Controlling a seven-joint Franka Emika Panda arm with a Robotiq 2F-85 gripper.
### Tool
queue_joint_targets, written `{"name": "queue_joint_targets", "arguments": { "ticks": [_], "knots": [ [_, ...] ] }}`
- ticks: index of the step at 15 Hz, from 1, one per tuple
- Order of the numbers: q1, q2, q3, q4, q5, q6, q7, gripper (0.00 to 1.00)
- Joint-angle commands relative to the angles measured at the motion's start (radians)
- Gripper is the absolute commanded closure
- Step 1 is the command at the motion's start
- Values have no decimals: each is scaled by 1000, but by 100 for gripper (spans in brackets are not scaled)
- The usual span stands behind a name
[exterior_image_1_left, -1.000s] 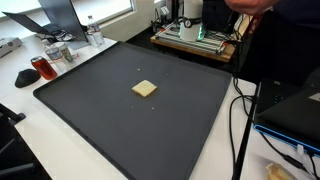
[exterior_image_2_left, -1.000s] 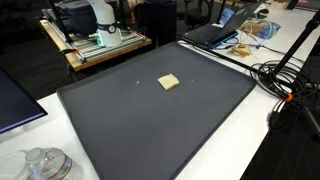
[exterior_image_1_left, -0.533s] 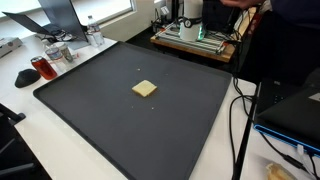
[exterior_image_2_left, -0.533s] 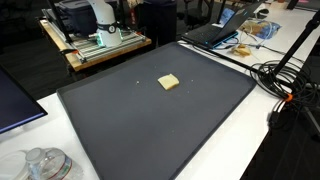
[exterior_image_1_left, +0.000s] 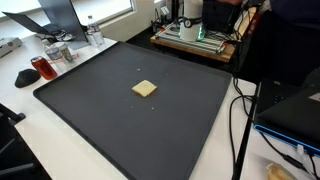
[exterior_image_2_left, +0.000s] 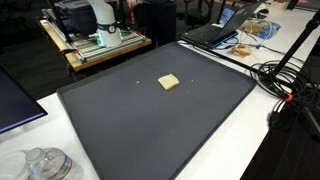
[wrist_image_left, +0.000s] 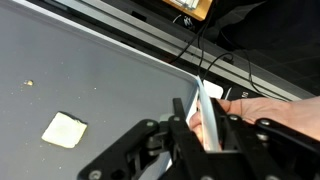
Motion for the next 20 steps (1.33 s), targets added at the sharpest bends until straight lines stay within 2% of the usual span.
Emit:
{"name": "queue_joint_targets", "arguments": {
  "ticks": [1, 11, 13, 16, 20],
  "knots": [
    [-23, -30, -20, -13, 18, -30, -47, 98],
    [-42, -29, -55, -6, 26, -41, -103, 99],
    [-32, -9, -35, 6, 54, 33, -92, 99],
    [-21, 54, 6, 33, 75, 203, -65, 99],
    [-39, 147, 29, 69, 19, 394, -30, 99]
  ]
}}
